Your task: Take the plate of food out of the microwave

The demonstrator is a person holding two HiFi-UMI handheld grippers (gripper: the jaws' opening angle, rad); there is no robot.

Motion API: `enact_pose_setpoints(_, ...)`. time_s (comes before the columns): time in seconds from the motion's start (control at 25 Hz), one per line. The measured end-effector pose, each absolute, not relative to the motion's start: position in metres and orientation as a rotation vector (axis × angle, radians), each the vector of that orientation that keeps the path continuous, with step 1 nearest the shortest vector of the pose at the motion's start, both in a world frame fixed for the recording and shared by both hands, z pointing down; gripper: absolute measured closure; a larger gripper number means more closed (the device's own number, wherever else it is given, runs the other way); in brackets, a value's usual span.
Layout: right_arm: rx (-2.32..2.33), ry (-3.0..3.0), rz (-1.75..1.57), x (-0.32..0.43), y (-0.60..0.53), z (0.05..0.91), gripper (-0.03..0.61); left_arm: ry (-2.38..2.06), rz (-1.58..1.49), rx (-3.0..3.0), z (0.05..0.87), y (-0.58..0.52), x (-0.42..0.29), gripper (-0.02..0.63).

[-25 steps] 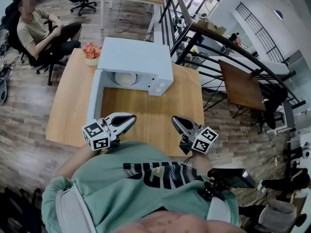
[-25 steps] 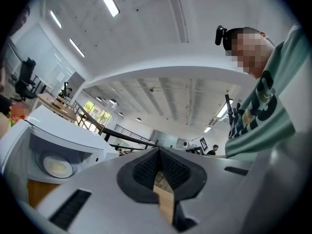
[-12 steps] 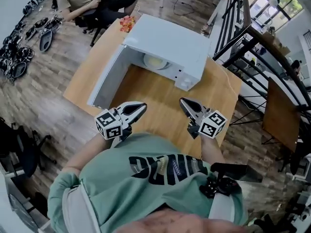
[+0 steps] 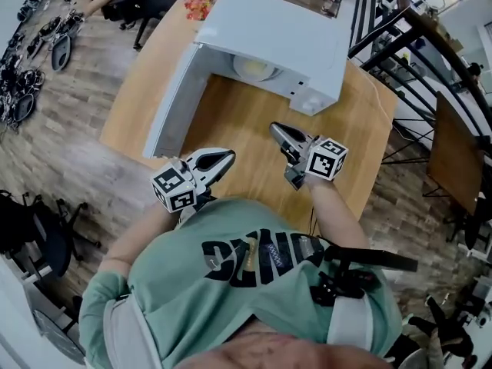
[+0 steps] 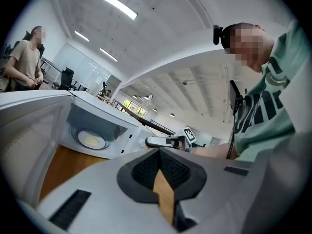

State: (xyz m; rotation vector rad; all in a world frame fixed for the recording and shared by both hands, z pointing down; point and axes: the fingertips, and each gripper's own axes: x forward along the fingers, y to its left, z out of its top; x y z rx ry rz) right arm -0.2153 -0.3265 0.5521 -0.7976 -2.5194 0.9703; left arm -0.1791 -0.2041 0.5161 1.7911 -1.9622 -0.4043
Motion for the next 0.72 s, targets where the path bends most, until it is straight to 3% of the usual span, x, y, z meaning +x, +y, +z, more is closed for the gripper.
enact_pose_setpoints(0.24, -0.725, -2.408, 1.187, -0.253, -0.311, 0.584, 0.565, -1.949, -0.405, 1.806, 0.527, -0.188, -0.174, 0.611)
enact_pose_setpoints(0.52, -0.470, -2.250, 1.486, -0.301, -0.328, 0.639, 0.454, -1.942, -0.418, 1.787, 0.536, -0.171, -0.168, 0.611)
enact_pose_setpoints(0.72, -0.294, -2.187, 1.665, -0.336, -0.348, 0.681, 0.445, -1.937, -0.446, 1.746, 0.550, -0.154, -0.175, 0.611)
